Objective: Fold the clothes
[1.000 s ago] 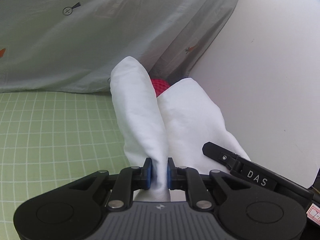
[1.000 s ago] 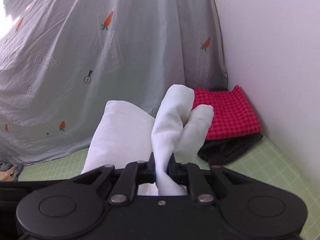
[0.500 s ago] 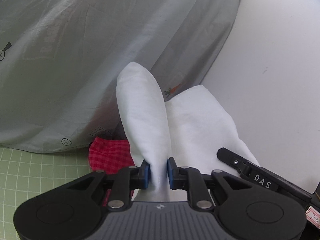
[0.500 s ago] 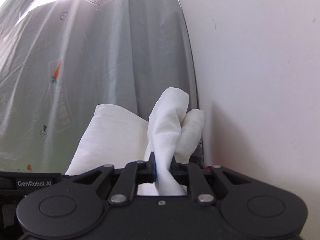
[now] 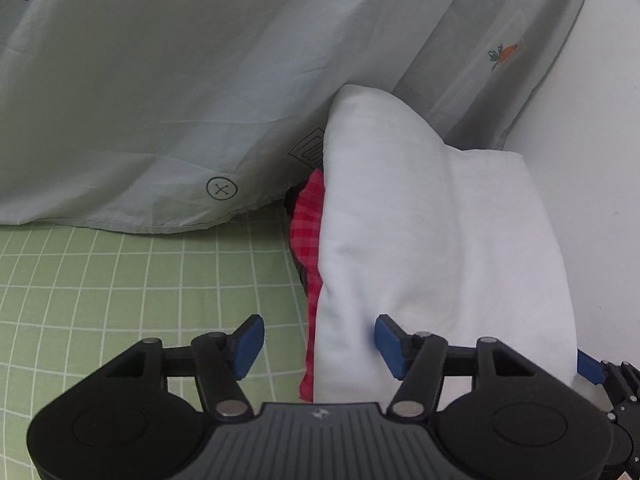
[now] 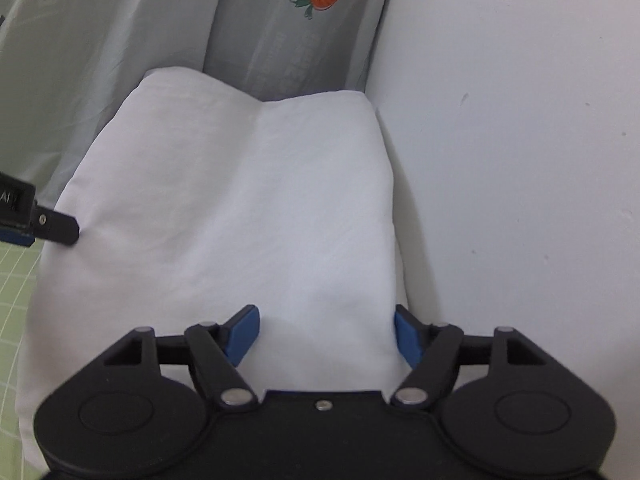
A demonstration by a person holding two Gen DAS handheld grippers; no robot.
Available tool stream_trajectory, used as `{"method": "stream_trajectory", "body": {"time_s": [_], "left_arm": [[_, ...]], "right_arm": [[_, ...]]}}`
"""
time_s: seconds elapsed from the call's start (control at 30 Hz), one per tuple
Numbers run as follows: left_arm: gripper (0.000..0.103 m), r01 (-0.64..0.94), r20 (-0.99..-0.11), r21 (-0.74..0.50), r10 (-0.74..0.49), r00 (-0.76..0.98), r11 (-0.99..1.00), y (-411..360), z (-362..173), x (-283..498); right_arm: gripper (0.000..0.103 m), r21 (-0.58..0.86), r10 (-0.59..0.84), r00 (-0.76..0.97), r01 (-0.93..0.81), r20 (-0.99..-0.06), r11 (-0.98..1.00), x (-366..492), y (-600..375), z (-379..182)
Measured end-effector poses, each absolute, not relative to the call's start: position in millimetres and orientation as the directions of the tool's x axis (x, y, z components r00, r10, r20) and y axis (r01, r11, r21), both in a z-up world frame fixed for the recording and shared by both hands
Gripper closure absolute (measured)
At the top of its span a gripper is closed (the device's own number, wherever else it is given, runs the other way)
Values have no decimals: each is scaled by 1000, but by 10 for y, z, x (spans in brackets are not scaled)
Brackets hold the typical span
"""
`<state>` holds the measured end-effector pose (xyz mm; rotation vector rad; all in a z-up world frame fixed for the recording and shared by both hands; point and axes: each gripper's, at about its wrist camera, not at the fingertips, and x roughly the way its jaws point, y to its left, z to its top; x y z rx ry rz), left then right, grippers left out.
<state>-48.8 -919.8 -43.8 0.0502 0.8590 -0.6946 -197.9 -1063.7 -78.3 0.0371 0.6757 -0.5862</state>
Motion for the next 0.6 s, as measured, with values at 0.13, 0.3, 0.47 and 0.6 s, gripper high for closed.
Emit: {"method": "stream_trajectory", "body": {"time_s": [0.13, 0.3, 0.47, 0.6], "left_arm": [[34, 604, -700, -231, -562, 441, 762, -8932, -303, -758], [22, 645, -631, -172, -586, 508, 744, -8551, 23, -1287], [5, 693, -572, -127, -623, 533, 709, -8256, 244, -1804], [0, 712, -562, -136, -645, 517, 689, -8057, 297, -2130]], "right_arm": [[15, -98, -474, 644, 529, -601, 843, -2214, -10461, -590], [6, -9, -458, 697, 544, -551, 839, -2633, -10139, -296], [2, -26, -483, 713, 548, -508, 836, -2995, -9806, -76], [2, -31, -502, 699, 568, -509, 823, -3370, -9551, -2]]}}
